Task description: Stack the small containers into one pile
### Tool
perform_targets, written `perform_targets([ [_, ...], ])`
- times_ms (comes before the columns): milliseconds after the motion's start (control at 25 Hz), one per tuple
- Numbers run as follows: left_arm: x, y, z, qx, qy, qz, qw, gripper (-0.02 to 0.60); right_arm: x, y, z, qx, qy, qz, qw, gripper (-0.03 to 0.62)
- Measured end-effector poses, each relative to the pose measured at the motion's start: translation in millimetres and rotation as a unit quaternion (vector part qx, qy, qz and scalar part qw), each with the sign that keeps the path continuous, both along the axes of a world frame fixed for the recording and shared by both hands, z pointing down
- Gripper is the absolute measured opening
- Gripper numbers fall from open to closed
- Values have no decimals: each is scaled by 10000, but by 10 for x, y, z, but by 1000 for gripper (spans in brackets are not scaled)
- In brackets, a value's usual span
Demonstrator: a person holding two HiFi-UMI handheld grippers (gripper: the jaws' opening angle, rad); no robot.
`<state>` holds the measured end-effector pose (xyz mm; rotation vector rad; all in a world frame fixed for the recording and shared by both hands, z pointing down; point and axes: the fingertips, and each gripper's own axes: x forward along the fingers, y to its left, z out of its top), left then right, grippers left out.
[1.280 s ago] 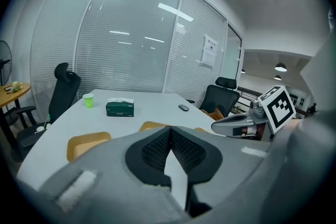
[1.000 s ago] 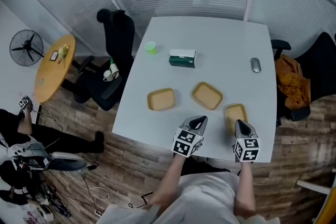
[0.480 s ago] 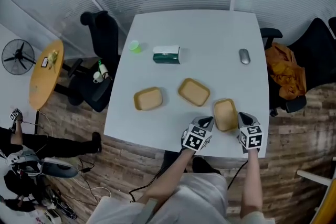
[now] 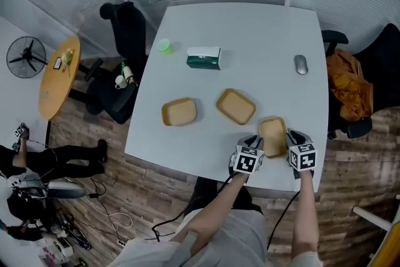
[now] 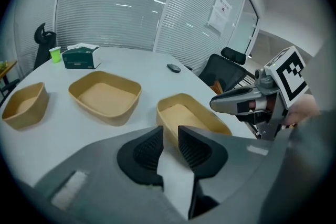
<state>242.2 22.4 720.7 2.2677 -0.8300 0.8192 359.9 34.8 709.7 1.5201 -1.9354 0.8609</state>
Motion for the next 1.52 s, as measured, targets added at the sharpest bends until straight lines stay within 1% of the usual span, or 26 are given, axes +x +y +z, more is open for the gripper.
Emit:
perform_targets([
  [120,23,-4,67,-225,53,-193,9995,110,-9,-31,45,-100,-21,5,9999,106],
  [240,36,-62,55,-309,119,-333,9989,123,-43,-42,114,-226,-10,-45,9997,121],
  [320,45,-87,49,-355,171,-364,9986,139,-40,-42,145,-281,36,-56,9996,128],
  [400,42,-117,15,-314,236,-312,9987,150,-17,-20,131,-272,58,44,9996,129],
  [440,38,-142,-13,-246,253,-244,9991,150,9,9,106,-241,42,186,9995,129],
  [520,54,-224,-83,-23,225,8,9997,149,83,116,39,-143,-114,699,9974,130],
  [600,135,-360,-158,308,124,437,9985,149,117,267,-1,-67,-366,1277,9911,131],
  [680,267,-494,-212,631,-47,983,9931,149,86,419,5,-52,-529,1675,9844,131],
  [720,346,-535,-238,747,-136,1277,9889,149,56,489,12,-56,-589,1823,9815,130],
  [800,507,-573,-263,904,-290,1868,9778,149,-12,605,14,-63,-714,2112,9748,130],
  [920,705,-581,-217,1032,-480,2703,9560,149,-66,718,3,-59,-842,2650,9605,132],
  [1080,903,-554,-110,1120,-670,3538,9262,147,-102,853,48,-66,-1056,3364,9358,129],
  [1240,1018,-554,-5,1099,-852,4162,8986,147,-189,922,76,-18,-1346,3965,9081,126],
  [1400,1046,-595,81,993,-935,4517,8817,147,-246,967,138,0,-1473,4484,8816,123],
  [1520,1003,-574,150,897,-1025,4888,8617,147,-334,980,174,-4,-1562,4824,8619,118],
])
